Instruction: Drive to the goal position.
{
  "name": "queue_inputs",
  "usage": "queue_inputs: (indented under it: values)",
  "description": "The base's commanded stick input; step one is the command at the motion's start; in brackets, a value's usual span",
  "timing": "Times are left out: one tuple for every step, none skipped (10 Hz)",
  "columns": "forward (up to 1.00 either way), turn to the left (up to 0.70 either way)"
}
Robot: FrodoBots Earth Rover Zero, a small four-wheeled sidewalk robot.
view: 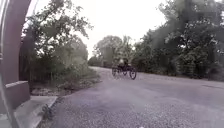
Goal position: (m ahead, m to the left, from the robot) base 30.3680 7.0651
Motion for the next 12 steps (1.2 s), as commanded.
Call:
queue_inputs:
  values:
    - [0.06,0.00]
    - [0.06,0.00]
    - [0.06,0.00]
    - [0.07,0.00]
    - [0.07,0.00]
    - [0.06,0.00]
    - [0.06,0.00]
    - [0.07,0.00]
    - [0.07,0.00]
    - [0.05,0.00]
    - [0.01,0.00]
    - [-0.42,0.00]
